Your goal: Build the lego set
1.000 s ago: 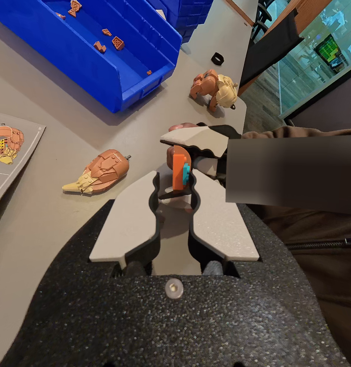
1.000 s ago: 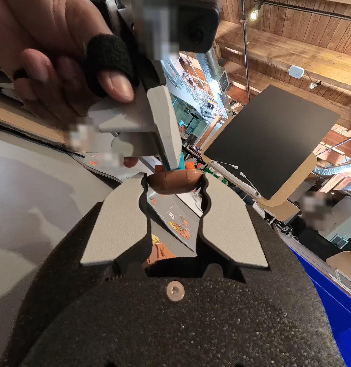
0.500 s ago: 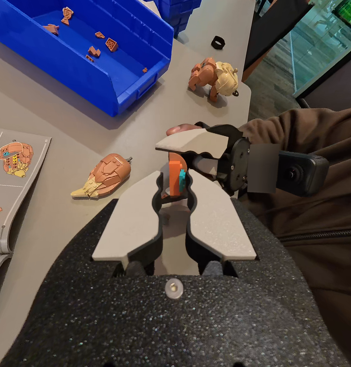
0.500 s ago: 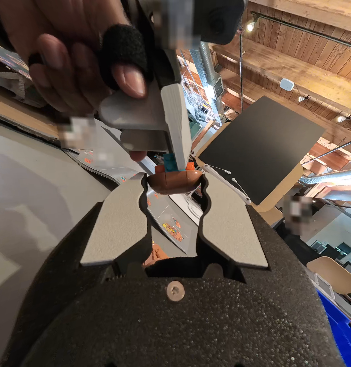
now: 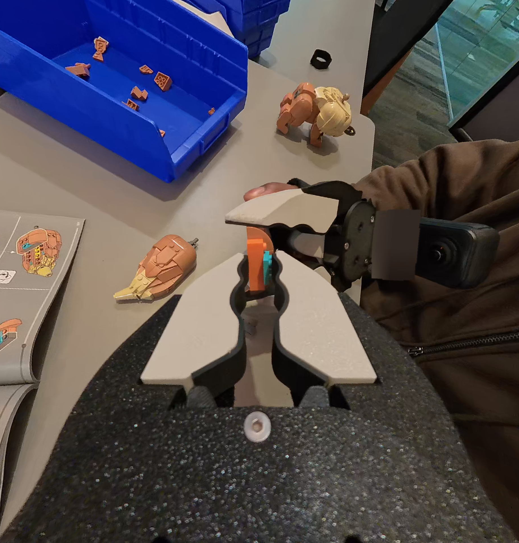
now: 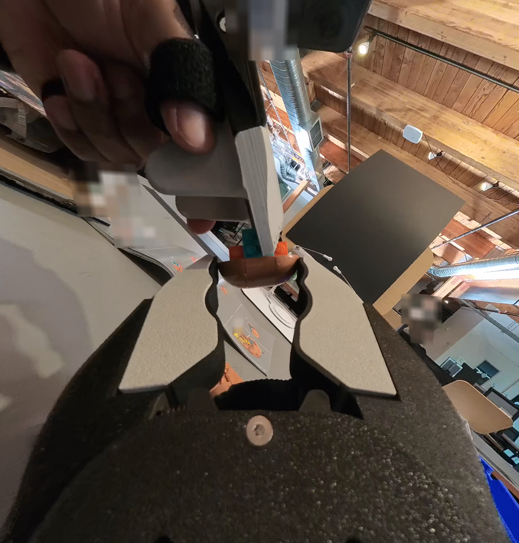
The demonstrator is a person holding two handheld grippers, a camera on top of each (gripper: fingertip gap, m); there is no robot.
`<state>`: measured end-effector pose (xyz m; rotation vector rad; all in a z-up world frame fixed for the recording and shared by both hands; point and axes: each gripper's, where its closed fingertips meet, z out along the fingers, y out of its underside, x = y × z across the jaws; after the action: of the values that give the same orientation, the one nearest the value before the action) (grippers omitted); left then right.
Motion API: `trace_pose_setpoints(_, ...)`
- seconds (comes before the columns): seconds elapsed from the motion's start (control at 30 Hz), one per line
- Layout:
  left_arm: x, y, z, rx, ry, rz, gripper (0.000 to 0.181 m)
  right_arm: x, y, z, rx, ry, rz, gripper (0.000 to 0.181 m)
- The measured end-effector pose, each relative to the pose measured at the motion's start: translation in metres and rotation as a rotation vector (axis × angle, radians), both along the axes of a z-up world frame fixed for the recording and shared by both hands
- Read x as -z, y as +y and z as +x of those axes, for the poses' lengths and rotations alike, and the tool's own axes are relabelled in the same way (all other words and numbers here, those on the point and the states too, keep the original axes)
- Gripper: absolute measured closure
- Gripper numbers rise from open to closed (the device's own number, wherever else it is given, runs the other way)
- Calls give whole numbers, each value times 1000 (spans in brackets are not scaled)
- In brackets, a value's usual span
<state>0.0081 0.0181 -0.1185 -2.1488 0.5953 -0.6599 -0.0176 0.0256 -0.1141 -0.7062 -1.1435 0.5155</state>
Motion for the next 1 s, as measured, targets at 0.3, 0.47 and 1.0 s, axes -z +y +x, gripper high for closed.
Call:
trace_pose_setpoints(0.3,6,2,-6,-55,-68,-35,143,6,12,-4,-36,-17,-154,130)
trace_pose_setpoints(0.47,9,5,-11,-89,-97,-47,155,11,15,-7,-45,-39,-188,130)
trace_pose_setpoints(1.0,16,8,-9,-86,-88,-38,166,12,14,-7,-18,-55,-159,130)
